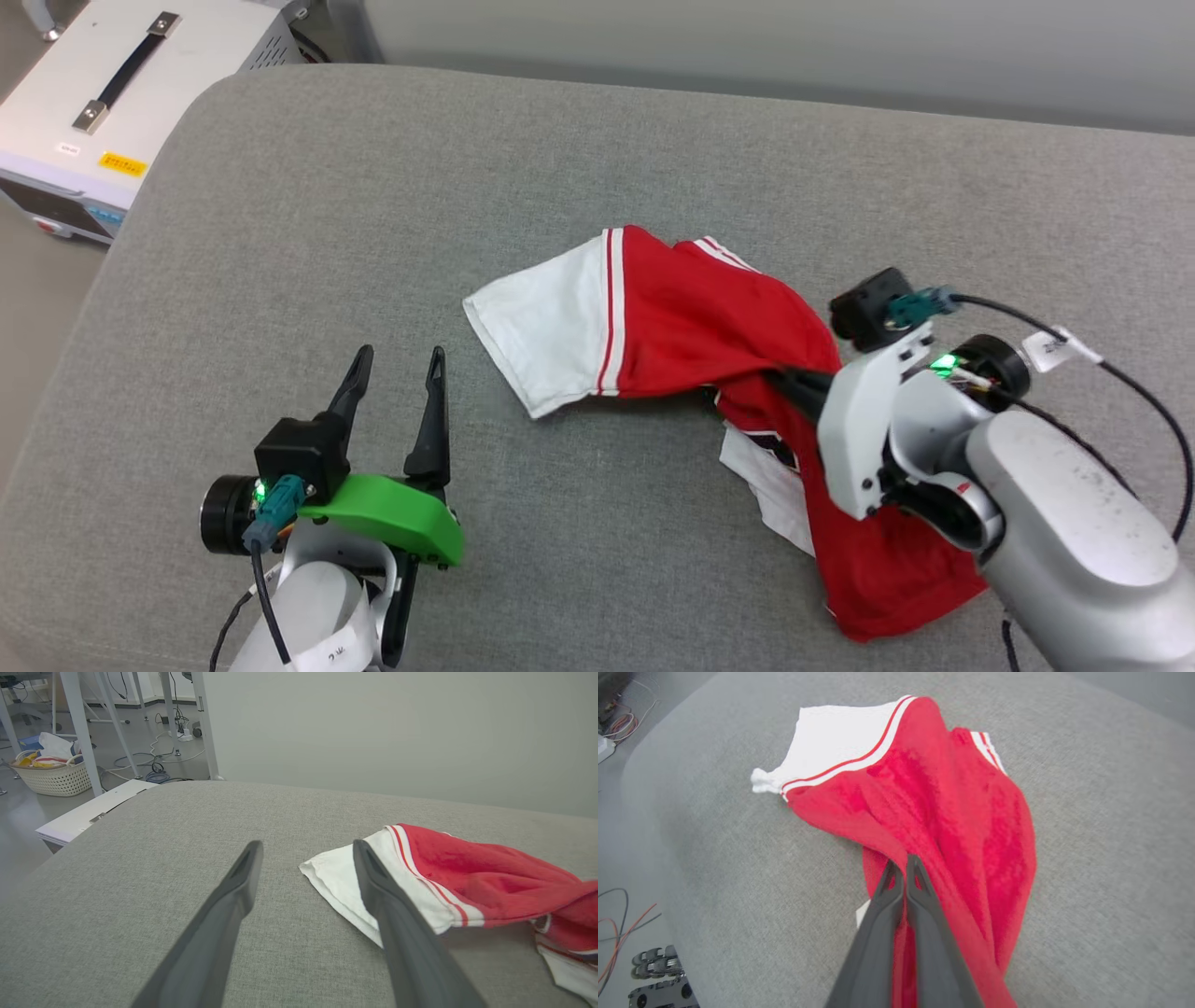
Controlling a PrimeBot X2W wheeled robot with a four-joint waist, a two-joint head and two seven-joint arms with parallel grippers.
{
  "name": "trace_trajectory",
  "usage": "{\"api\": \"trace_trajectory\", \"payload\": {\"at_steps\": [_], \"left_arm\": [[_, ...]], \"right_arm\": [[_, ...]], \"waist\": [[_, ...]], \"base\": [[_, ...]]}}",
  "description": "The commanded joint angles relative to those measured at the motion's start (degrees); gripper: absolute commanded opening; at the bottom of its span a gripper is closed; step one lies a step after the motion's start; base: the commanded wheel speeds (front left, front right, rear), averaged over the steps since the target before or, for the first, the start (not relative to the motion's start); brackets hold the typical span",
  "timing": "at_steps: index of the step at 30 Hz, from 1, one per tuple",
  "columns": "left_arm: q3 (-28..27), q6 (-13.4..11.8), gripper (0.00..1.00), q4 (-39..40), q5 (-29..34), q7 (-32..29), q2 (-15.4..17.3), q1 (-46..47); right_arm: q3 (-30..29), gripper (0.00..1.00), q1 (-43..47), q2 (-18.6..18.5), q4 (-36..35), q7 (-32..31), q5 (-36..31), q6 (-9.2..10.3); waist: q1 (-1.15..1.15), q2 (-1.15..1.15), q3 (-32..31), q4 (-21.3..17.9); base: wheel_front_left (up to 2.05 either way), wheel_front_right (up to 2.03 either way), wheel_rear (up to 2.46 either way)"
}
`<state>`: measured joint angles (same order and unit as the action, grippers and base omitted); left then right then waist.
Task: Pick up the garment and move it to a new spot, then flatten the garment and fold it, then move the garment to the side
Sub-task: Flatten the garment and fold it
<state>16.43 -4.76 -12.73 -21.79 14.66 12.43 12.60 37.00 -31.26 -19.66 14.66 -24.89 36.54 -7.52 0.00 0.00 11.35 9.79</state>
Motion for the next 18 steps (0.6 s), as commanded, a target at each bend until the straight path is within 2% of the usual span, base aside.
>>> {"api": "trace_trajectory", "payload": {"at_steps": [1, 10, 18], "left_arm": [[-0.21, 0.17, 1.00, -0.43, 0.73, 0.33, 0.07, -0.93], [-0.36, -0.21, 1.00, -0.53, 0.88, -0.15, 1.67, -3.07], [0.01, -0.60, 1.00, 0.66, 0.60, -1.31, 2.41, -4.50]], "right_arm": [[-2.59, 0.00, 1.53, -0.55, -0.31, 0.55, -0.56, 0.03], [-26.75, 0.00, 15.33, -0.15, 1.40, 1.67, -3.71, 0.03], [-45.57, 0.00, 28.75, 5.07, 2.44, 0.76, -6.89, 0.03]], "waist": [[0.00, 0.00, -1.49, -1.09], [0.00, 0.00, -5.11, -3.75], [0.00, 0.00, -5.70, -5.36]], "base": [[0.00, 0.00, 0.00], [0.00, 0.00, 0.00], [0.00, 0.00, 0.00]]}}
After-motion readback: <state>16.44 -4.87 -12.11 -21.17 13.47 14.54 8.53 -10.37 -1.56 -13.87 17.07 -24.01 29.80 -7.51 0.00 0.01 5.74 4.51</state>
